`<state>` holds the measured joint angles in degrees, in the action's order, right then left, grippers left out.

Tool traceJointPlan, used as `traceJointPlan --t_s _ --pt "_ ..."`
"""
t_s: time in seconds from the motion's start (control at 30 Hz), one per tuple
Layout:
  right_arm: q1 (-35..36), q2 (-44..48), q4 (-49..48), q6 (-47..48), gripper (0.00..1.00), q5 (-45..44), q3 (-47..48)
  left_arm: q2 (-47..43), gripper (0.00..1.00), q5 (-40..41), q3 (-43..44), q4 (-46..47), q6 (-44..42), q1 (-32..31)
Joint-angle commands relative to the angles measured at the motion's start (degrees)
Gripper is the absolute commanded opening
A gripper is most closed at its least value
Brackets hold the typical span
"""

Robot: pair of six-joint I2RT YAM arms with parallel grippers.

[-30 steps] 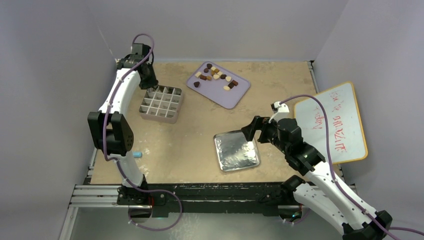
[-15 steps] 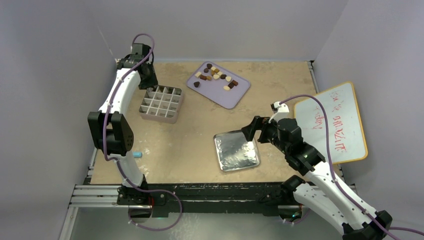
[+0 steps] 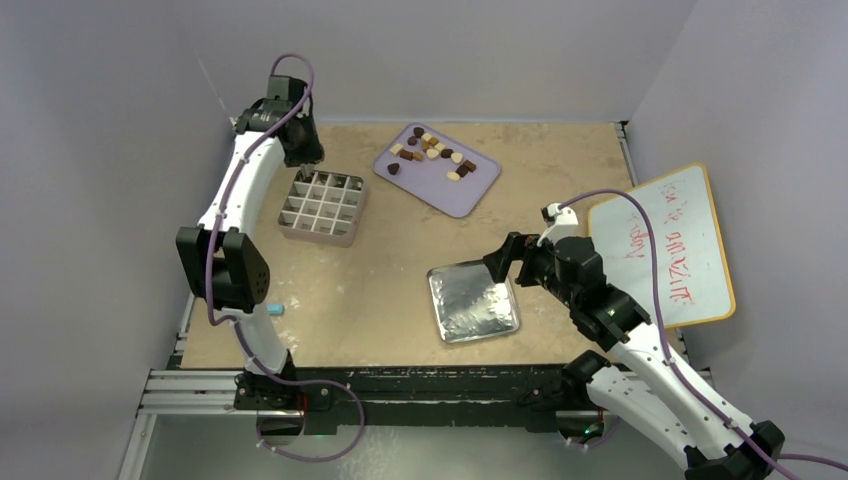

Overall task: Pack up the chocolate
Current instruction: Pick up the fake chocolate from the plate.

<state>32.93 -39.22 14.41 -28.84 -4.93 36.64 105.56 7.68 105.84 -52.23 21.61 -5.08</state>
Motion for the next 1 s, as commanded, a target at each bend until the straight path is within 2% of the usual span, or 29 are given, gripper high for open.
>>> traceJointPlan --t_s 0.0,0.17,0.43,0.73,0.97 --pt "-0.14 0.12 0.19 0.94 0.99 -0.3 1.94 -1.67 0.31 -0.99 4.67 0.51 -1.48 -4.61" --pt "-0.14 -0.53 -0.26 0.5 0.99 -0.28 2.03 2.56 0.31 -0.83 8.1 0.31 -1.83 -9.73" --pt "-0.14 -1.21 -0.07 0.91 0.99 -0.39 2.53 7.34 0.32 -5.08 10.54 3.96 -4.52 -14.15" --pt "-0.16 -1.25 -0.18 1.14 0.99 -0.19 3.13 11.42 0.34 -9.03 12.54 4.35 -6.8 -14.42" --pt "-0.14 -0.73 0.18 1.14 0.99 -0.41 2.91 14.25 0.35 -7.81 12.03 5.42 -8.08 -14.43"
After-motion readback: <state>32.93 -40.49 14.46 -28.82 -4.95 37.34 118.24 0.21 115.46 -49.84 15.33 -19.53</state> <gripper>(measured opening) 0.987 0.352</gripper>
